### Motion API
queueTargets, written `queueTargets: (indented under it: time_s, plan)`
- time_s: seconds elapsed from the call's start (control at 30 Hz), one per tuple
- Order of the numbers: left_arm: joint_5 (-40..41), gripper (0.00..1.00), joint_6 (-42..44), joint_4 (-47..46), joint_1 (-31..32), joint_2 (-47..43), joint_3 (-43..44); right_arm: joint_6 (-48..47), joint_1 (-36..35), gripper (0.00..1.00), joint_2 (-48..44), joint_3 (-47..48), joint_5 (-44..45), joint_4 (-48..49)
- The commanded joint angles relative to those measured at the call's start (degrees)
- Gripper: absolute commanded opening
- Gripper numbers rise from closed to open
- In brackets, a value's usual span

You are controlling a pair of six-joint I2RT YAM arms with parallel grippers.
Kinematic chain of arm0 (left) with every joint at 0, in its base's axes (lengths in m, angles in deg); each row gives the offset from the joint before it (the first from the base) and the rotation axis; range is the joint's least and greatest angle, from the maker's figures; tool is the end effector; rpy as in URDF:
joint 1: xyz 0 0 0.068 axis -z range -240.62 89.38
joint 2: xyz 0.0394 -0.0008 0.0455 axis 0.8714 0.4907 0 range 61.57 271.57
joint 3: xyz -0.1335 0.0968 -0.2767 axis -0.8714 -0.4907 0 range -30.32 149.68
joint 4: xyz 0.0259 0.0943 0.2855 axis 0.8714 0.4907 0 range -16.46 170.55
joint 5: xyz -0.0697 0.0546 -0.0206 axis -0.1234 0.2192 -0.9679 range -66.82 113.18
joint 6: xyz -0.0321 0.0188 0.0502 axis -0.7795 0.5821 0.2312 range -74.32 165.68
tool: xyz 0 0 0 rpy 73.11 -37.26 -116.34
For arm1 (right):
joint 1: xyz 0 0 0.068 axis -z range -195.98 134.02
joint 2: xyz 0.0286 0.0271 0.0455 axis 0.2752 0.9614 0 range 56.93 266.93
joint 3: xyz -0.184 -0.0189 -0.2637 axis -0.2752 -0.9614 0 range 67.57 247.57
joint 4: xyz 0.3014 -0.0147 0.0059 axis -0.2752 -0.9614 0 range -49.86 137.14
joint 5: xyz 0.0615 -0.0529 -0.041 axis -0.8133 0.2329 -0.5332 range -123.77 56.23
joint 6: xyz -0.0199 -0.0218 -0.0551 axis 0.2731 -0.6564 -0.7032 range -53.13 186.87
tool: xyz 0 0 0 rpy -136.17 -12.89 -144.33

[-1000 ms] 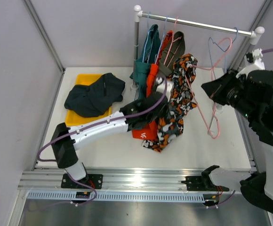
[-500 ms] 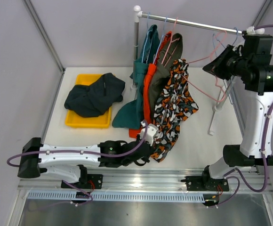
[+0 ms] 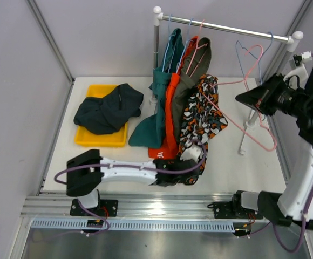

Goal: Remove the shorts from the hanger

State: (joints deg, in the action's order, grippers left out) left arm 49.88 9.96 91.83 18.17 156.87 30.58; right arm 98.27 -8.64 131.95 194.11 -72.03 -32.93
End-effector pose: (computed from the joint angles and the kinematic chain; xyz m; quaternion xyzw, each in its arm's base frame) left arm 0.0970 -0.3794 0.2212 0.2697 0.8846 -0.1434 0.3524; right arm 0.1709 0.0078 0.6268 0.1114 0.8217 0.3761 0.4134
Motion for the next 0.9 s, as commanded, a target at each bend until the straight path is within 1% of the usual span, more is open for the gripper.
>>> queueTargets:
  time_s: [0.0,0.03,0.07,0.1,0.13,0.2,0.27,0.37,0.4,0.47,0.5,0.53,0.57,0.6,0.63,0.67,0.7,0.73,0.77,0.8,0.83,0.87]
  plan:
    - [-3.7,0.00,4.8,1.7,-7.5,3.8,13.3,-2.0,-2.0,0.00,-6.6,0.6,-1.3,-0.2]
    - [-3.8,0.00,6.4,2.1,-8.5,4.6,15.1,-1.8,-3.8,0.00,-7.6,-0.1,0.7,-1.8]
    - [-3.6,0.00,7.2,3.5,-10.6,4.8,16.9,-1.8,-4.2,0.00,-8.5,-0.9,1.2,-2.8]
    - [-2.5,0.00,8.0,4.4,-11.7,4.8,22.7,-2.1,-4.3,0.00,-10.3,-1.9,1.5,-3.8]
    - [-1.8,0.00,9.3,6.3,-12.8,4.2,24.6,-2.4,-4.3,0.00,-11.4,-4.2,2.0,-5.1]
    - [-0.6,0.00,9.9,8.0,-16.0,3.0,31.0,-2.8,-4.3,0.00,-13.3,-6.4,3.0,-6.1]
    - [0.2,0.00,10.6,9.0,-19.3,-0.2,34.2,-3.2,-4.3,0.00,-16.4,-10.9,3.7,-6.6]
    - [-1.2,0.00,11.8,8.4,-22.4,-3.6,35.2,-3.3,-4.3,0.00,-18.5,-14.2,4.8,-6.1]
    - [-1.8,0.00,12.1,8.6,-22.8,-5.0,34.7,-3.0,-4.4,0.00,-18.6,-14.0,5.5,-5.5]
    - [-3.0,0.00,11.7,9.8,-22.8,-6.2,31.4,-2.1,-4.4,0.00,-17.4,-11.6,9.4,-3.4]
    - [-4.4,0.00,10.1,9.8,-22.5,-8.3,29.6,-1.6,-4.4,0.00,-16.6,-11.0,11.7,-2.4]
    - [-5.7,0.00,9.0,9.1,-22.1,-10.0,21.3,-1.5,-4.4,0.00,-15.6,-10.3,12.6,-0.3]
    - [-6.5,0.00,8.0,6.8,-20.1,-12.2,17.8,-1.4,-4.5,0.00,-13.3,-9.0,13.1,1.0]
    - [-6.0,0.00,7.2,5.7,-18.5,-14.8,11.4,-1.3,-4.4,0.00,-12.1,-8.4,13.6,2.4]
    - [-5.2,0.00,5.7,4.7,-16.7,-20.5,8.7,-1.3,-4.4,0.00,-10.7,-7.6,15.0,4.5]
    - [-2.3,0.00,4.8,4.7,-12.4,-23.7,1.8,-1.3,-4.4,0.00,-7.8,-6.4,15.8,5.2]
    - [-1.0,0.00,3.7,5.5,-10.2,-27.0,0.3,-1.3,-4.4,0.00,-6.4,-4.2,16.5,6.1]
    - [0.2,0.00,1.6,6.9,-8.1,-33.2,-1.0,-1.4,-4.4,0.00,-5.0,-2.8,17.9,7.4]
    - [1.7,0.00,0.6,10.9,-4.3,-36.2,-1.7,-1.6,-4.4,0.00,-3.4,-1.0,18.7,7.6]
    - [4.8,0.00,-0.5,13.6,-2.8,-38.9,-2.5,-1.7,-4.4,0.00,-0.3,2.4,19.1,7.9]
    - [6.2,0.00,-2.8,20.1,-2.0,-43.6,-2.3,-1.8,-4.4,0.00,1.0,4.0,19.4,8.8]
    - [7.1,0.00,-3.6,23.3,-1.5,-45.6,-1.3,-2.0,-4.3,0.00,2.4,5.5,19.7,9.0]
